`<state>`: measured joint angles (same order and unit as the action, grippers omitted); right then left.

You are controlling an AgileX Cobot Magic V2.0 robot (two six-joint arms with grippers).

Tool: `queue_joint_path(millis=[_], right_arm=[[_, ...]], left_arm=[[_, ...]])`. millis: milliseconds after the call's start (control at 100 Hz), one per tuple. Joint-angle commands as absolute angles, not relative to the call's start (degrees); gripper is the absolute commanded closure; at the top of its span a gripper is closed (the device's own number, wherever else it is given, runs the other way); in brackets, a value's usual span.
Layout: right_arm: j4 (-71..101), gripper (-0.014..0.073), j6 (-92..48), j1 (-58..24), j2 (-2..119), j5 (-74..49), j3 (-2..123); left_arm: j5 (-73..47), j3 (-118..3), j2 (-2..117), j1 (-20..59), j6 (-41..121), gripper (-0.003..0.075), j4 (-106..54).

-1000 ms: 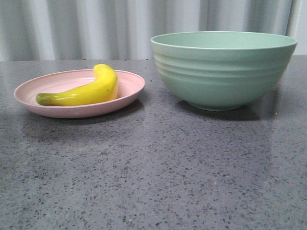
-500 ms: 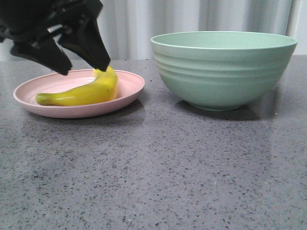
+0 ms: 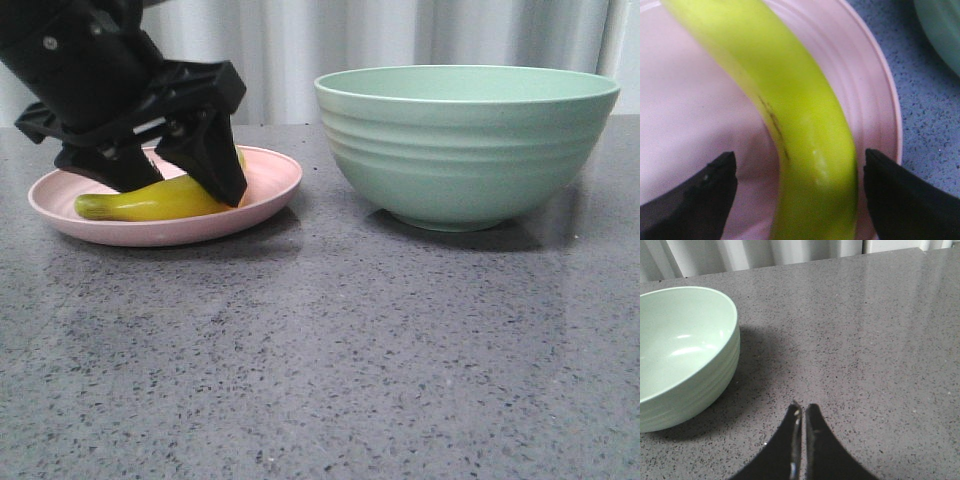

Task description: Transfer banana from pink plate to green bowl

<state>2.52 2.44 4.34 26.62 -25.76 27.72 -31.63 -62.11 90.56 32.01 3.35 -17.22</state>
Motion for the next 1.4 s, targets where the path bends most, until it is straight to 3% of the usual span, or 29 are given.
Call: queue_joint_path(millis=[0,110,180,440,920,1010,1230,1390], right_arm=[[2.4,0.0673,2.3,4.8,27.3,-21.1,29.8],[2.4,0.0673,2.3,4.8,27.3,-21.1,29.8],[2.5,0.0673,2.3,4.8,27.3,-21.1,29.8],[2.6,0.0673,2.3,4.8,27.3,-21.0,29.8],[2.6,0.0664,2.3,-3.0,31.0,-29.9,36.5],[2.6,0.0594,2.3,-5.6,34.3,-33.5,40.5],[5.7,0.0273,2.3,-13.3,43.2,-37.7,50.0],[8.1,0.0236,2.3,-19.6,50.0,-37.6,57.0]], left_arm=[[-29.0,-63.9,89.2,32.4,3.4,0.0237,-18.3],[-28.9,-63.9,89.6,32.4,3.4,0.0246,-18.3],[-28.9,-63.9,90.0,32.4,3.4,0.0302,-18.3],[-29.6,-63.9,90.2,32.4,3.4,0.0734,-18.3],[-40.6,-72.1,88.2,32.7,5.1,0.0739,-16.7],[-42.1,-74.0,86.5,33.8,7.4,0.0739,-16.7],[-42.5,-74.6,82.1,39.0,9.4,0.0739,-16.1],[-42.5,-74.6,80.4,44.3,9.4,0.0739,-14.7]])
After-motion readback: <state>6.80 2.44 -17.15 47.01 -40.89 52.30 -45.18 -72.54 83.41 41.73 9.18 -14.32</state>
